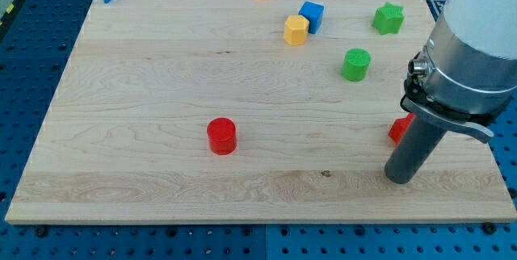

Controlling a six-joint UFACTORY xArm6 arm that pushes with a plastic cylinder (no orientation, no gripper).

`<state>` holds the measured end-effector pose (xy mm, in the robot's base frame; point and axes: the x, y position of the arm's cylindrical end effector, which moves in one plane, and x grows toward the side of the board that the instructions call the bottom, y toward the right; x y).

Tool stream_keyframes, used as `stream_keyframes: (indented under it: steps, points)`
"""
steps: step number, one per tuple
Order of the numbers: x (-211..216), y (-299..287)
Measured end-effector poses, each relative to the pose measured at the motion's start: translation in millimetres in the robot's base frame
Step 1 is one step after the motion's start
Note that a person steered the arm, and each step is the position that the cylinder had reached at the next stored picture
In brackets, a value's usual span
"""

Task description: Place the arm between the red star and green circle

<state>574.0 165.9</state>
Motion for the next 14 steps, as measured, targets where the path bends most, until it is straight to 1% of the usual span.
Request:
stream_keyframes:
  steps: [1, 3, 5, 7, 9, 10, 11, 13, 14]
  points:
    - [0, 0]
    - [-21, -5]
    - [-22, 16]
    - [-14, 23]
    - [-21, 1]
    - [-40, -15]
    - [-46, -14]
    - [-41, -8]
    - [-30, -1]
